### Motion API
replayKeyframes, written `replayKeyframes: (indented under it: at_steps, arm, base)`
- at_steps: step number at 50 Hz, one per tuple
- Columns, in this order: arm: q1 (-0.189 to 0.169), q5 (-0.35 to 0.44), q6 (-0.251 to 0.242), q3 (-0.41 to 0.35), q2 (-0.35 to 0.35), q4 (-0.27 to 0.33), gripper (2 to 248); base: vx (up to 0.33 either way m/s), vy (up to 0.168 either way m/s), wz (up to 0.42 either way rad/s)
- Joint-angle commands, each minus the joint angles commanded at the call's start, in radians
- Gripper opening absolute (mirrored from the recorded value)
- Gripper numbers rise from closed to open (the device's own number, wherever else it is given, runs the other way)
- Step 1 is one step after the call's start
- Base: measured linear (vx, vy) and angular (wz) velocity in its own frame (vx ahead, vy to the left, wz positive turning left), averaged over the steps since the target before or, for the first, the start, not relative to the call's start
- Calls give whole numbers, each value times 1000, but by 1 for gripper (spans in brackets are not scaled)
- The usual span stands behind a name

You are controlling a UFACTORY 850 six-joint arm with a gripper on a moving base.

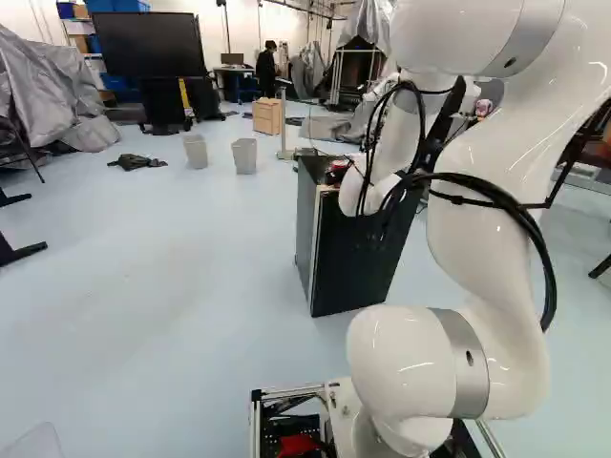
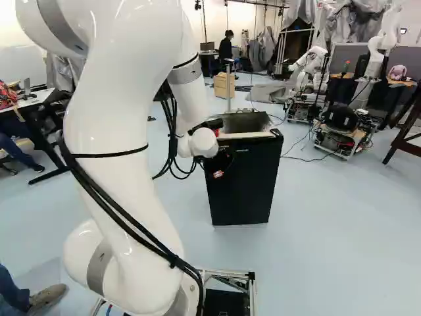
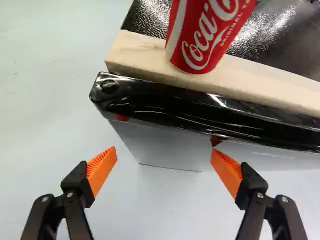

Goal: Grab a drink from the fridge

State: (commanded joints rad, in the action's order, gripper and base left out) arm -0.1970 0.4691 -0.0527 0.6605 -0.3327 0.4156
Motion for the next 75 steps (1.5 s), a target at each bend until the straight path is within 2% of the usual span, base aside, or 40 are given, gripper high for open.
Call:
replayKeyframes:
  at_steps: [17,47,60,75]
  arm:
    - [9,0,0,-2,1,0,247]
    - [16,3,0,-87,69,-6,247]
    - [26,25,0,-113,90,-47,247]
    - [40,68,0,-139,111,-127,247]
  base:
    - [0,0,0]
    - [0,0,0]
    - [0,0,0]
    - [0,0,0]
